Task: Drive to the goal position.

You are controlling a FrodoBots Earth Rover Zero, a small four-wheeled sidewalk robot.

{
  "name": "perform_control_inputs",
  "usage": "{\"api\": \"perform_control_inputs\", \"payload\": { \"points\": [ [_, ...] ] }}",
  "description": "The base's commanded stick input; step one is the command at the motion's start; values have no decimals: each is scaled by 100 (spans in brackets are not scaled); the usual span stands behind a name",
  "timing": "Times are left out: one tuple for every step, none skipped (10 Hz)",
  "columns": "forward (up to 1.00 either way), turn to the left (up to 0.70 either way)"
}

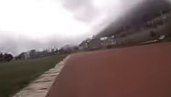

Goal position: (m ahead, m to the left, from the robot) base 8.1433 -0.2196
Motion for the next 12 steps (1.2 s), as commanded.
{"api": "perform_control_inputs", "payload": {
  "points": [
    [70,-8],
    [70,0],
    [70,0],
    [70,0],
    [70,0],
    [70,0],
    [70,0],
    [70,0],
    [70,0],
    [70,0],
    [70,0],
    [70,0]
  ]
}}
